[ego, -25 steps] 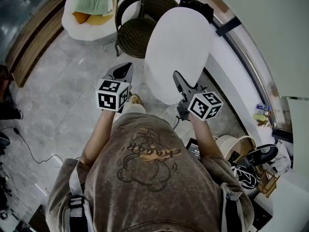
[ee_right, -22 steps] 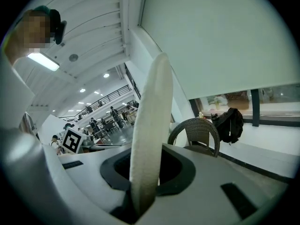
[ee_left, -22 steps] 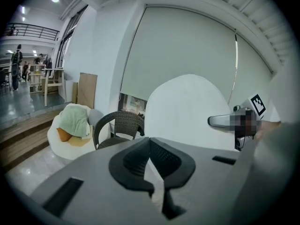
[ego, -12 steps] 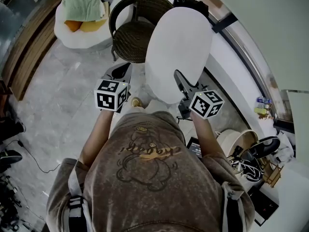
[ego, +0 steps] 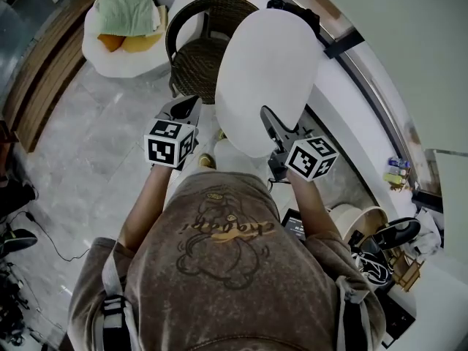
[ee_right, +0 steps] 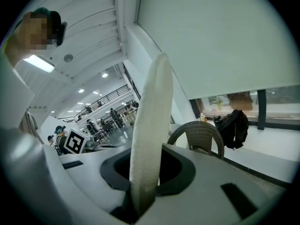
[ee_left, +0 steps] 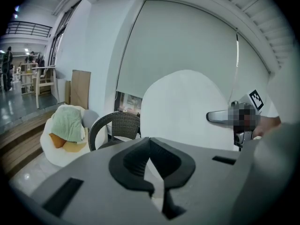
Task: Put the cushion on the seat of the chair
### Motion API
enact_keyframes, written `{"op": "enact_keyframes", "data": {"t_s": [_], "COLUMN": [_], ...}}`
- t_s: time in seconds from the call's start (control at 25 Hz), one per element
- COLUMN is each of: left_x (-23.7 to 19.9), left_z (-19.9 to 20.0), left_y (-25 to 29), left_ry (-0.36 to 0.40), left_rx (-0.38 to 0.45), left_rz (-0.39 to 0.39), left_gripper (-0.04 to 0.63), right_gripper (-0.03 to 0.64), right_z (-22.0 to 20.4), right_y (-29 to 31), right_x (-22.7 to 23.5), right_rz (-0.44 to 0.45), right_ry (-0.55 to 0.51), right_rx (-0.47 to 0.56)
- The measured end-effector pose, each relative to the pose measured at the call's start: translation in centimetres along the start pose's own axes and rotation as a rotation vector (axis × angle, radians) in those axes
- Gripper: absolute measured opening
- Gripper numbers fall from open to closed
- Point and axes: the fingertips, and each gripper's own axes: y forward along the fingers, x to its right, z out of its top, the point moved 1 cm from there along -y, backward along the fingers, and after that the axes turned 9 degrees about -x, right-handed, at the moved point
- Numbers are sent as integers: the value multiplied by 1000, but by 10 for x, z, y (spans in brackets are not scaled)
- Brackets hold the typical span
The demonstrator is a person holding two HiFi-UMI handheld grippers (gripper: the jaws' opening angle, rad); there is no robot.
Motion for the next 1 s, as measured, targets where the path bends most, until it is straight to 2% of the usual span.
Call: {"op": "enact_keyframes", "data": {"t_s": [0.4, 0.76, 1.0], "left_x": [-21, -36, -43], "left_z": [30, 55, 66], "left_y": [36, 81, 104], "left_ry": [-56, -110, -133], "left_rx": [-18, -6, -19], "left_rz": [53, 82, 114], "left_gripper": [6, 6, 6], "right_gripper": [80, 80, 80], "right_z": [31, 52, 48], "right_y": [36, 68, 86], "right_x": [42, 75, 91], "right_rz": [74, 215, 239], "right_ry": [-13, -26, -53], "right_rx": [-73, -125, -195]}}
